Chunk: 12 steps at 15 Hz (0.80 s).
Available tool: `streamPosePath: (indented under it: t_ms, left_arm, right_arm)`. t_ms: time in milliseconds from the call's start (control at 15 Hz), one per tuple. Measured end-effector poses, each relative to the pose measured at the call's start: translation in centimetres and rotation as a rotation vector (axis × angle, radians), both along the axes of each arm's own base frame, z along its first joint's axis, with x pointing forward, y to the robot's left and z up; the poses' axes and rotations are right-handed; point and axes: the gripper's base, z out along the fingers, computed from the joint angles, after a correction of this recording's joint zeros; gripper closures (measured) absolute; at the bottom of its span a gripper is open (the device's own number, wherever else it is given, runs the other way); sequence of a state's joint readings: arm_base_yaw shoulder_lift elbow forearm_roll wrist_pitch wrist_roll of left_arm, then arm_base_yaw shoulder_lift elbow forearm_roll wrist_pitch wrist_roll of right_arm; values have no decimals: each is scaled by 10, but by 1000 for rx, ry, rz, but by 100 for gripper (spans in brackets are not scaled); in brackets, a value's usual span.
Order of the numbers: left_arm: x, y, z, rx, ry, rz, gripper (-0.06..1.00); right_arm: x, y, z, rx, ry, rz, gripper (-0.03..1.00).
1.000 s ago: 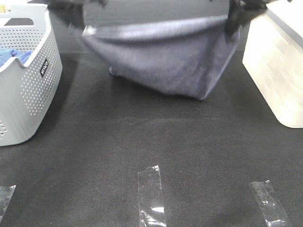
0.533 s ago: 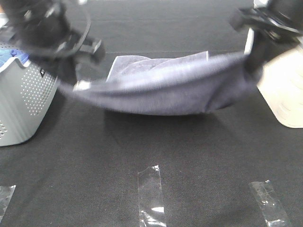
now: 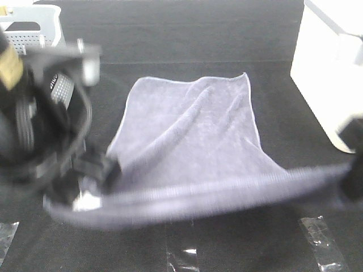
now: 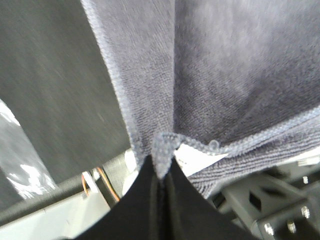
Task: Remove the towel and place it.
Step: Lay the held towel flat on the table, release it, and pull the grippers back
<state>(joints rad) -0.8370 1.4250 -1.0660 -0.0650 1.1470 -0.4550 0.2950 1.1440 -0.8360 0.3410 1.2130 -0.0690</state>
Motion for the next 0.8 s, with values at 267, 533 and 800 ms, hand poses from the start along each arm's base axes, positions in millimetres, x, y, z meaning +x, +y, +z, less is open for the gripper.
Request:
streamPosePath:
  t_ms: [267,533,800]
  left_arm:
    - [-44,-9,-33,52,118,-15,94]
    - [-55,-5,-47,65,151,25,94]
    - [-61,-2,-64,29,179,62,94]
  right_arm:
    - [-33,-4,-9,65,17,-13,97]
    - [-45,-6,-23,75,72,-19,97]
    - [-57,-9,-45,48,158,-21,97]
